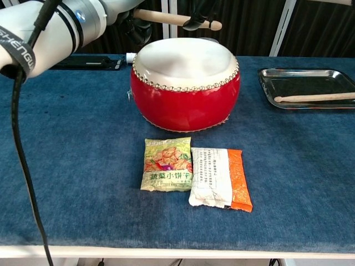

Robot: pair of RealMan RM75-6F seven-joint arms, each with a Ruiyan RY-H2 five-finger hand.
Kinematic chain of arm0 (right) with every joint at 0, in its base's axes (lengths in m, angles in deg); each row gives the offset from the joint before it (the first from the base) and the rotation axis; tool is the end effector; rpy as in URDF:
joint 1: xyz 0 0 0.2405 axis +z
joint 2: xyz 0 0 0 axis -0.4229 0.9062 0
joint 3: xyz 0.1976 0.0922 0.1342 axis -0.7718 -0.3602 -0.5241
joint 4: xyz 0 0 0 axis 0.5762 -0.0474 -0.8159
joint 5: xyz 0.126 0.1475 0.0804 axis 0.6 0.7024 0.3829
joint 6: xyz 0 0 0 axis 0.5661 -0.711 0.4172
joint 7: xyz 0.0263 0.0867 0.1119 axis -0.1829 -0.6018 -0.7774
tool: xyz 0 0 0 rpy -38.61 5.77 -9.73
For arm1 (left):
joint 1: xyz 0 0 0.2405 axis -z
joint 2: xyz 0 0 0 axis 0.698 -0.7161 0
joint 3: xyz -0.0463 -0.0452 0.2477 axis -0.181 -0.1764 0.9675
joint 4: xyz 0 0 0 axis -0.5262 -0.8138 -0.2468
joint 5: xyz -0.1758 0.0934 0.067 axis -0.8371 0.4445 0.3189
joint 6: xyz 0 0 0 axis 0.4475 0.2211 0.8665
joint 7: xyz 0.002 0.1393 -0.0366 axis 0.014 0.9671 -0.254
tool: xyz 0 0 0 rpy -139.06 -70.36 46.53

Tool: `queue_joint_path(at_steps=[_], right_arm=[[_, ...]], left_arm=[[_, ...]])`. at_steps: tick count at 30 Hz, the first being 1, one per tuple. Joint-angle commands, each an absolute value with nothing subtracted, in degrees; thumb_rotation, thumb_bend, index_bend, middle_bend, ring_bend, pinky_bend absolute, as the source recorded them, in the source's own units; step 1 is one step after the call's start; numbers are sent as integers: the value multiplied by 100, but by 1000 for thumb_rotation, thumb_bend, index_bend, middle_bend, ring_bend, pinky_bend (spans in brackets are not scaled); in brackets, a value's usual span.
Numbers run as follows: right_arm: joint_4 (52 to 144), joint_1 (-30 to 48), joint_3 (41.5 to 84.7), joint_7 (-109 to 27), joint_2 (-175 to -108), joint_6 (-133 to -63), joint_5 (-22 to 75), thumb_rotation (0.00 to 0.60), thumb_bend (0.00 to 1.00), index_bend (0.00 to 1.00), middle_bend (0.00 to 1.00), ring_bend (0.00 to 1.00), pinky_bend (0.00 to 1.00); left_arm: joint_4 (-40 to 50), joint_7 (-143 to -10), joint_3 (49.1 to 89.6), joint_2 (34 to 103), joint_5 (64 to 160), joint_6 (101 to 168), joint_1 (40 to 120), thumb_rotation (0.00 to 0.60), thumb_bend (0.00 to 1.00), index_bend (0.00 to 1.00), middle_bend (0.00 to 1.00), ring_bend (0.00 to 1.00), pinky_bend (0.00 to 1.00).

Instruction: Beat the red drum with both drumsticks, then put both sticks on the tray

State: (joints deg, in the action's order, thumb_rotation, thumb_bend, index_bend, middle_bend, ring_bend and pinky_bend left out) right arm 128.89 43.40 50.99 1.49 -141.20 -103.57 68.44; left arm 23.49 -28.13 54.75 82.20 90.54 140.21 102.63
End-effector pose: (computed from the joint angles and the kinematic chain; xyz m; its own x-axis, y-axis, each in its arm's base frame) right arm 0.0169 -0.3697 0.0362 0.3305 -0.2297 0.9154 -0.9249 -0.2722 0.2656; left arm -0.0184 0.3743 -0.0079 0.4594 0.0630 0.8860 0.8608 -0.2776 -0.4266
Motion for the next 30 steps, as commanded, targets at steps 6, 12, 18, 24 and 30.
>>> queue_joint_path(at_steps=[6, 12, 18, 24, 30], right_arm=[[12821, 4454, 5085, 271, -14270, -10402, 6863, 600, 293, 532, 523, 330, 389], [12769, 4470, 5054, 244, -14348, -10422, 6820, 600, 329, 549, 526, 343, 392], [12711, 4515, 5075, 335, -14437, -10498, 6759, 600, 362, 584, 527, 364, 396], [12650, 4517, 5116, 372, -14551, -10630, 6568, 600, 495, 660, 566, 417, 426], [12707, 4362, 5223, 326, -14466, -10637, 6376, 600, 572, 700, 591, 440, 435]], left_arm=[[2335, -2787, 5514, 8232, 9028, 14092, 10338, 600, 576, 1000, 1000, 1000, 1000], [2339, -2750, 5570, 8220, 9009, 14139, 10370, 600, 576, 1000, 1000, 1000, 1000], [2295, -2667, 5629, 8243, 9003, 14181, 10422, 600, 576, 1000, 1000, 1000, 1000], [2334, -2665, 5678, 8209, 9059, 14231, 10421, 600, 576, 998, 1000, 1000, 1000], [2386, -2696, 5742, 8092, 9126, 14268, 10361, 600, 559, 749, 874, 910, 1000]])
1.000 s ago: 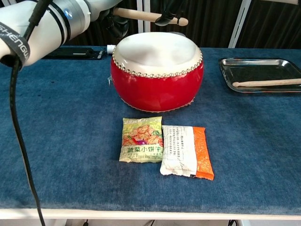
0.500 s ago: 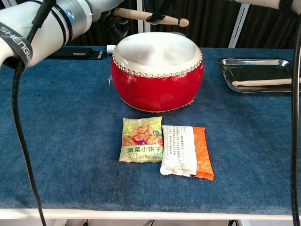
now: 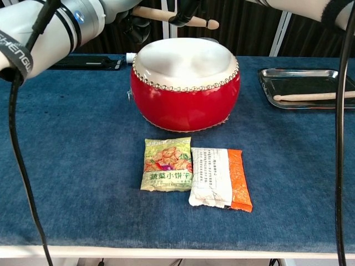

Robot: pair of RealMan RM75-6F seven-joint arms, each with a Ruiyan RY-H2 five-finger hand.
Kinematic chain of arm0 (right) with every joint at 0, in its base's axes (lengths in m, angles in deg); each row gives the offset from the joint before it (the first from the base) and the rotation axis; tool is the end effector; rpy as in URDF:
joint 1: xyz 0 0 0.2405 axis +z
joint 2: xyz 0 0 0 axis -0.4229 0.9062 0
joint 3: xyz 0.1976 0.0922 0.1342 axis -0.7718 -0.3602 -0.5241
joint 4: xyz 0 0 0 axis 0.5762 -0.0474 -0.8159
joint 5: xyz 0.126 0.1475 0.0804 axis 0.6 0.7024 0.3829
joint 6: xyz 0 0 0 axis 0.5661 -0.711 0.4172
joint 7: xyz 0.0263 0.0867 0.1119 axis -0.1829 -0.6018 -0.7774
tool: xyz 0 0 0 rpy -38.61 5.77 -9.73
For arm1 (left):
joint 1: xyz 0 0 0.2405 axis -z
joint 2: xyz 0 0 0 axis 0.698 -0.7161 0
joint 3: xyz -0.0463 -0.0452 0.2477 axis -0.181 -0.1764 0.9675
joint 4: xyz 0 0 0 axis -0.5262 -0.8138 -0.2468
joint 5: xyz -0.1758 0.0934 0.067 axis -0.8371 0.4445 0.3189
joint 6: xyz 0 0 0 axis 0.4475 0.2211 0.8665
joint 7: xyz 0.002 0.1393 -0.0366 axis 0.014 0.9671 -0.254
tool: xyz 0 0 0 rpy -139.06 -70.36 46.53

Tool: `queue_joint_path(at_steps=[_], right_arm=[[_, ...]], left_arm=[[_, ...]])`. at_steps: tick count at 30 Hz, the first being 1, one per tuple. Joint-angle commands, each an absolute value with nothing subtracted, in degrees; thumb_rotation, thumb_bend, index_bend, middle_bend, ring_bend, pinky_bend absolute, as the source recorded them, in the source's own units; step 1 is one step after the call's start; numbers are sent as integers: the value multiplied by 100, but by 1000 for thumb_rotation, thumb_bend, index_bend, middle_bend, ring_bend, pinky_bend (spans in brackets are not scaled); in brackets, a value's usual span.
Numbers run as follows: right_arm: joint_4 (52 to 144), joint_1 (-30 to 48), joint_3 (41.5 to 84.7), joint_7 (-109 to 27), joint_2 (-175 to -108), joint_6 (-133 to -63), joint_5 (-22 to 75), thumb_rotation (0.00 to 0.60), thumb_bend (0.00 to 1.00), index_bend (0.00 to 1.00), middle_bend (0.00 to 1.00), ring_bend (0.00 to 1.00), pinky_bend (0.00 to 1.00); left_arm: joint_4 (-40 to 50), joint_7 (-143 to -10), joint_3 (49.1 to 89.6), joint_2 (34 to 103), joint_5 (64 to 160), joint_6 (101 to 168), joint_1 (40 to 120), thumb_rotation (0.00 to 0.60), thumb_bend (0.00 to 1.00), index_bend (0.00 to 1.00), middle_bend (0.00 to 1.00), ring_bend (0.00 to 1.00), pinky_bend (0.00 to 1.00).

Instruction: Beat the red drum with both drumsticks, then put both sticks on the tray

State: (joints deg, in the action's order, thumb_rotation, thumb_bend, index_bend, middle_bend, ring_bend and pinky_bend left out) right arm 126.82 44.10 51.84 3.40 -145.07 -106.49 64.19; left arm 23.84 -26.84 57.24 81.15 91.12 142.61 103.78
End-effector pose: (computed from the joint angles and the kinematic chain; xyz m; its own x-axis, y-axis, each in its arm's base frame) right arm 0.0255 -0.3657 0.0246 0.3648 -0.1682 0.9158 -0.9017 -0.3090 0.3025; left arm -0.0202 0.3731 -0.0039 0.5123 0.0194 0.8586 0.8266 -0.2822 -0.4869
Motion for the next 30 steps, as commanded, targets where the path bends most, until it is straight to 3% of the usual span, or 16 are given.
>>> queue_joint_path(at_steps=[1, 6, 8, 14, 20, 23, 30], right_arm=[[12721, 4333, 5243, 319, -14441, -10627, 6358, 600, 577, 702, 592, 440, 435], [12798, 4175, 5323, 246, -14308, -10573, 6252, 600, 598, 714, 595, 441, 435], [12834, 4122, 5345, 211, -14261, -10558, 6192, 600, 616, 721, 598, 441, 435], [12926, 3931, 5386, 35, -14118, -10562, 5937, 600, 647, 759, 613, 452, 435], [12999, 3753, 5498, -38, -13975, -10550, 5728, 600, 665, 799, 633, 469, 435], [13034, 3629, 5564, -113, -13875, -10556, 5590, 600, 683, 821, 647, 475, 435], [13199, 3227, 5806, -322, -13455, -10521, 5235, 600, 714, 847, 661, 480, 437]], left_arm=[[2386, -2701, 5746, 8077, 9124, 14270, 10353, 600, 545, 687, 822, 868, 1000], [2351, -2794, 5736, 8040, 9153, 14310, 10308, 600, 434, 430, 594, 675, 998], [2307, -2845, 5737, 8048, 9214, 14351, 10292, 600, 402, 375, 536, 619, 976], [2224, -2867, 5772, 8060, 9245, 14371, 10255, 600, 370, 335, 506, 577, 920], [2200, -2856, 5751, 8042, 9183, 14371, 10229, 600, 326, 278, 397, 429, 700], [2175, -2880, 5734, 8013, 9165, 14388, 10200, 600, 313, 242, 330, 363, 640], [2130, -2969, 5687, 7797, 9085, 14422, 10051, 600, 312, 220, 285, 331, 599]])
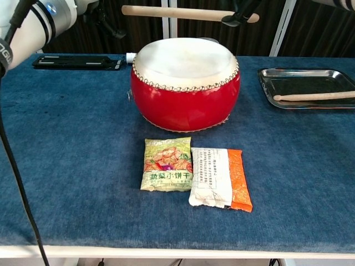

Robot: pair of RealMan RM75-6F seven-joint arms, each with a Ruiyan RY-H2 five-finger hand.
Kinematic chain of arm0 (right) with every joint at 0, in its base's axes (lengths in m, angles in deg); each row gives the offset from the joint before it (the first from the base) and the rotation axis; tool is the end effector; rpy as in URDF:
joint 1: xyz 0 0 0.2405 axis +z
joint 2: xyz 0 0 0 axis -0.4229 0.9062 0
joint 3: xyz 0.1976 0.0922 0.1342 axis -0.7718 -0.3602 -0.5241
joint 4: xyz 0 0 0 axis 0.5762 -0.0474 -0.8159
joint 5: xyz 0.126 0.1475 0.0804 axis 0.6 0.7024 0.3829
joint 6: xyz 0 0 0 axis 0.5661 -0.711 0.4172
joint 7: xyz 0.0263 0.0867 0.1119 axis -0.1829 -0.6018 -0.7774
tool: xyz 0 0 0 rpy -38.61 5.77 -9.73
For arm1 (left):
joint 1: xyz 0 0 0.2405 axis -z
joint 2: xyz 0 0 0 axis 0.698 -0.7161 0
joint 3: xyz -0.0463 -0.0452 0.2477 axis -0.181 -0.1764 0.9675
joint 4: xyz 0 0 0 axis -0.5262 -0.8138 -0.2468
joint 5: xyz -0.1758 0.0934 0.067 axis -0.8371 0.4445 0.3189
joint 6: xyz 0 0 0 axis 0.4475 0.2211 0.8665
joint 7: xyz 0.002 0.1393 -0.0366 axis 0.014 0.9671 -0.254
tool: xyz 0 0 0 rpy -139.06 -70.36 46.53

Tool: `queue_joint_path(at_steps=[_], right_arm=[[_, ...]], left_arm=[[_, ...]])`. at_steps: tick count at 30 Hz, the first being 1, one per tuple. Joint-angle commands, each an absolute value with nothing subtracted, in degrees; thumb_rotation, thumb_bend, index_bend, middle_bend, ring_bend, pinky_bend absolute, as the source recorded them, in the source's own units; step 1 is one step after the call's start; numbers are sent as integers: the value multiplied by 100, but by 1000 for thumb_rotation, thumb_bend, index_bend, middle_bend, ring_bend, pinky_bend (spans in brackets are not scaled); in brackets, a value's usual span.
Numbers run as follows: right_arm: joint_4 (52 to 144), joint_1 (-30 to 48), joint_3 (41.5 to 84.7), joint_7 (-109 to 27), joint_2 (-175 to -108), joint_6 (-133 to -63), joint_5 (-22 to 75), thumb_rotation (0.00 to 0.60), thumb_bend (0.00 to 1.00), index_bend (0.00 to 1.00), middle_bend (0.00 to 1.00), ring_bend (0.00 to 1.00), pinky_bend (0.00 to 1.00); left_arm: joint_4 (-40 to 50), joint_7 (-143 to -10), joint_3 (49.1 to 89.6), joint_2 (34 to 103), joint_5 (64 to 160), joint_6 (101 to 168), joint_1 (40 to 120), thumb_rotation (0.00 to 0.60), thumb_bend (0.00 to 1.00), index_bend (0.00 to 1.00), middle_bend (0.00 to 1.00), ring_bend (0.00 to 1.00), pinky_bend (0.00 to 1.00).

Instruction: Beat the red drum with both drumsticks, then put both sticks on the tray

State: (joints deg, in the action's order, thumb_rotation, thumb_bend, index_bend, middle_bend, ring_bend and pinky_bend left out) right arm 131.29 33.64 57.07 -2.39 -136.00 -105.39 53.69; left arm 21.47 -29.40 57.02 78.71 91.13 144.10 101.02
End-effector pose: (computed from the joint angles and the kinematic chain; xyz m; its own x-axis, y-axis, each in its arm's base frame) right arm -0.0409 -0.3618 0.0629 0.3901 -0.1221 0.9126 -0.8964 -0.2769 0.3461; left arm -0.0512 0.3893 0.0181 0.5064 -0.0159 0.8621 0.8474 -0.1757 -0.5010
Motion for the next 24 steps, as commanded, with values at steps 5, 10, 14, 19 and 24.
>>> queue_joint_path(at_steps=[5, 10, 14, 19, 24], right_arm=[[13309, 2908, 5992, -502, -13138, -10555, 4886, 600, 737, 859, 670, 488, 437], [13427, 2484, 6194, -760, -12721, -10662, 4507, 600, 741, 864, 672, 490, 437], [13412, 2112, 6342, -1013, -12370, -10769, 4220, 600, 748, 869, 673, 490, 437], [13167, 1663, 6381, -1407, -11974, -10961, 3934, 600, 758, 873, 674, 491, 436], [12879, 1363, 6492, -1299, -11742, -11086, 3786, 600, 764, 877, 680, 495, 433]], left_arm=[[2088, -3086, 5655, 7609, 9007, 14412, 9913, 600, 313, 220, 283, 325, 580], [2057, -3332, 5670, 7447, 8990, 14396, 9717, 600, 313, 212, 281, 320, 580], [2064, -3625, 5709, 7322, 9118, 14431, 9525, 600, 313, 203, 267, 306, 580], [2086, -4036, 5747, 7186, 9289, 14470, 9272, 600, 311, 203, 265, 305, 580], [2101, -4364, 5807, 7105, 9483, 14481, 9073, 600, 310, 197, 265, 305, 580]])
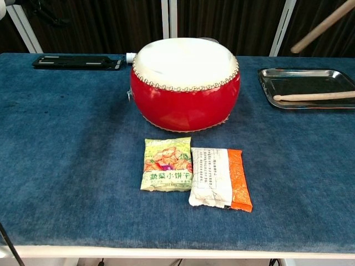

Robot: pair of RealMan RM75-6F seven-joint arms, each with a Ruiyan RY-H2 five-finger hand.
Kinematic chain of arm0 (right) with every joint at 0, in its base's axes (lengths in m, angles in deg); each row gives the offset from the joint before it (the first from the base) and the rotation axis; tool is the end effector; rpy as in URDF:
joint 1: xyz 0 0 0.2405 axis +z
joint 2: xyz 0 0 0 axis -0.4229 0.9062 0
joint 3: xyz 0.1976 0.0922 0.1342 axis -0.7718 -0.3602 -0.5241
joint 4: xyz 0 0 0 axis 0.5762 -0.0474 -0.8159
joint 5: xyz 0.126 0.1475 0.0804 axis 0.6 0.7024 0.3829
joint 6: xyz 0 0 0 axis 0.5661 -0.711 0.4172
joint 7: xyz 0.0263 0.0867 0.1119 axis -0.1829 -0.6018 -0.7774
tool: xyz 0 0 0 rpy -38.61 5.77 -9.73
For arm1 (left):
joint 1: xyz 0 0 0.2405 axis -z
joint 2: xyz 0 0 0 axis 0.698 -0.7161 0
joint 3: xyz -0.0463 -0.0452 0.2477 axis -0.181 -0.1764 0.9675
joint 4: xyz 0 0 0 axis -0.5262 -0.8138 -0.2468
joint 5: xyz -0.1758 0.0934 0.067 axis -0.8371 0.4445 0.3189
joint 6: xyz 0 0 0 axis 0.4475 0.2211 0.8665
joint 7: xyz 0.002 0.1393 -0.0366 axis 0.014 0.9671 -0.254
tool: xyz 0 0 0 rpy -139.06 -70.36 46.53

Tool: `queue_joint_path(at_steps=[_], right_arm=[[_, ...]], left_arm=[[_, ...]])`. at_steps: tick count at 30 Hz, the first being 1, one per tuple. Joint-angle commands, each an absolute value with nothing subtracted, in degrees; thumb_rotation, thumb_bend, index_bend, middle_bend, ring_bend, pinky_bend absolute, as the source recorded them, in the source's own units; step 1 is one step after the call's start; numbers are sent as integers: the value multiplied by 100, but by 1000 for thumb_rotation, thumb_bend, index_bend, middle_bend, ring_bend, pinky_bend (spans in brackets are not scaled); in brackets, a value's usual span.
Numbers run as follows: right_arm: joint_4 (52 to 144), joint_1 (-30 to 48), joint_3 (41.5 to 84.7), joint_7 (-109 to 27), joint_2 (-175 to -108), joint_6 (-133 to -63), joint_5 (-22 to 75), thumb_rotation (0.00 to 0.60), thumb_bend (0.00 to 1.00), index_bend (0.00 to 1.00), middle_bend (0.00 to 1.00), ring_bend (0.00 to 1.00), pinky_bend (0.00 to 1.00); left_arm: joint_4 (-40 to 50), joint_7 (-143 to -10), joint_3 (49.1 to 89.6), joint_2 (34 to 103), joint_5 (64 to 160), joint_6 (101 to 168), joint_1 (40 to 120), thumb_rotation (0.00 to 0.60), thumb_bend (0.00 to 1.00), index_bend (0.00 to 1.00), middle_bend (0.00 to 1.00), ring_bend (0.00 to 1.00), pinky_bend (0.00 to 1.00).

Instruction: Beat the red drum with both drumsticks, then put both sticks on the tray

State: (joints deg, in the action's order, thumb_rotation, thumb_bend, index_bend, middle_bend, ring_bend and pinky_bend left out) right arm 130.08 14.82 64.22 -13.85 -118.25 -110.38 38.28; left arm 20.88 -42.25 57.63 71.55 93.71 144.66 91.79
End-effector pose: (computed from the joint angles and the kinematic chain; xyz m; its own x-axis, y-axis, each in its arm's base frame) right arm -0.1778 -0.3409 0.1709 0.5125 0.0533 0.8570 -0.8565 -0.0391 0.5146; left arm -0.1276 0.3945 0.0660 0.4009 -0.0455 0.9150 0.9155 -0.0167 -0.4020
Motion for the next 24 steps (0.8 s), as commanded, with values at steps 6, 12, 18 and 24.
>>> queue_joint_path(at_steps=[6, 12, 18, 24], right_arm=[[12276, 1190, 6608, -988, -11896, -10933, 3996, 600, 764, 879, 681, 496, 424], [11327, 1354, 6714, -371, -12545, -10511, 4131, 600, 767, 879, 682, 496, 412], [10451, 1617, 6654, 181, -13286, -10175, 4290, 600, 771, 880, 682, 496, 400], [9866, 1887, 6572, 886, -13797, -10019, 4477, 600, 771, 879, 681, 490, 383]], left_arm=[[2163, -4650, 5937, 7064, 9703, 14452, 8870, 600, 310, 195, 265, 305, 580], [2239, -4838, 6087, 7059, 9984, 14498, 8691, 600, 310, 195, 266, 305, 580], [2347, -4970, 6236, 6995, 10271, 14632, 8469, 600, 310, 195, 266, 305, 580], [2442, -5147, 6277, 6864, 10292, 14658, 8227, 600, 310, 194, 266, 304, 580]])
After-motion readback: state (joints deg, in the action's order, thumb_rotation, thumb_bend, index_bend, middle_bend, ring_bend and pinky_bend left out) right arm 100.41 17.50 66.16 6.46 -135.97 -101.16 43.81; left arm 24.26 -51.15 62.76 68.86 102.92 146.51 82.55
